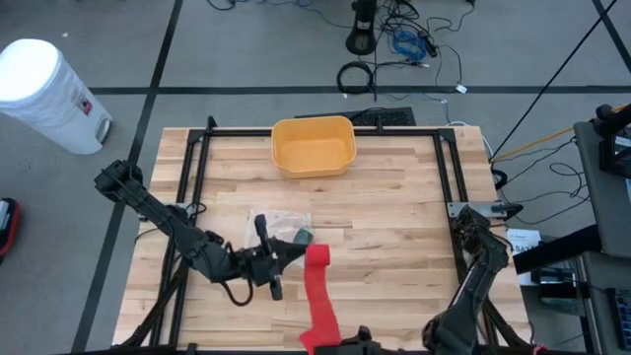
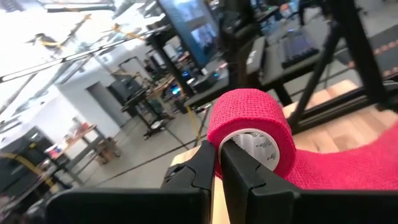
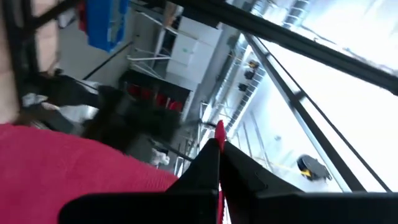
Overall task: Roll bandage
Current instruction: Roll the red bandage
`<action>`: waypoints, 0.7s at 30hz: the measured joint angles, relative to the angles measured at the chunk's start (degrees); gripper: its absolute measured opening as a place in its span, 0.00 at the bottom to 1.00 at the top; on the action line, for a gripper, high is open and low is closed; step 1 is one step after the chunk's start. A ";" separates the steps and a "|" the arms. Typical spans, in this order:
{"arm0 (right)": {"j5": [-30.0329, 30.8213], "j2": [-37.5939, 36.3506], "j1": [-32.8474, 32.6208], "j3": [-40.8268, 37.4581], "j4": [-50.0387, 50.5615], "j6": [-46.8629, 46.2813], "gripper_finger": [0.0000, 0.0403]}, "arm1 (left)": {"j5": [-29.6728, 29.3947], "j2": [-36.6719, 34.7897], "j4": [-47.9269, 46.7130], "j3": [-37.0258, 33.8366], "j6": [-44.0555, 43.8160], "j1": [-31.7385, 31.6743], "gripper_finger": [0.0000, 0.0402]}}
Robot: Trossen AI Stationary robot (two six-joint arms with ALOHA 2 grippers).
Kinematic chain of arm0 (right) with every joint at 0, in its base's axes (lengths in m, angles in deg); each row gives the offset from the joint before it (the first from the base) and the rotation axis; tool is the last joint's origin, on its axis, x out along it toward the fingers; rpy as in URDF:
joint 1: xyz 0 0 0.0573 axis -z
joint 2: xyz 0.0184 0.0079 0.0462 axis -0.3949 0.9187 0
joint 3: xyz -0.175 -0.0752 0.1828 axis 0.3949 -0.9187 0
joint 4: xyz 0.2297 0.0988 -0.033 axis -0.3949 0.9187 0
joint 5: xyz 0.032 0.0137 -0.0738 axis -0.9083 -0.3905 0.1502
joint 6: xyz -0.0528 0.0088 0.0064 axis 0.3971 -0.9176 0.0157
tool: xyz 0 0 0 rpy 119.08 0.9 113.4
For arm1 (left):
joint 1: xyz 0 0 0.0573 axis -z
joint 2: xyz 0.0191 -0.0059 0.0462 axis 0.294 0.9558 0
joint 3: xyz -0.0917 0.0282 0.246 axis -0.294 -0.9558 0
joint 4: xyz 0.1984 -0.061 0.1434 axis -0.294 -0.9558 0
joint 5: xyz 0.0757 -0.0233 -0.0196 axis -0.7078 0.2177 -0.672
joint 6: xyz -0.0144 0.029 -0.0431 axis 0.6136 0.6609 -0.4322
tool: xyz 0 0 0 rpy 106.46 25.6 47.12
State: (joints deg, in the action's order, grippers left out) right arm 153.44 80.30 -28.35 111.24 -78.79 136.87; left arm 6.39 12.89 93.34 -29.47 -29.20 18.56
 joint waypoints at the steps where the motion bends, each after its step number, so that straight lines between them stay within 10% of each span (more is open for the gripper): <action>1: -0.06 -0.04 0.01 1.25 -0.20 0.66 0.00 | 0.56 0.00 -0.02 0.00 0.00 0.00 0.05; 21: -9.31 -12.61 6.88 0.38 -1.38 3.31 0.00 | 5.30 0.08 -3.41 0.00 -2.14 -0.33 0.05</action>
State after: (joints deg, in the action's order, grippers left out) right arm 144.14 67.70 -21.48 111.62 -80.17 140.19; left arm 11.69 12.97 89.93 -29.47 -31.34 18.23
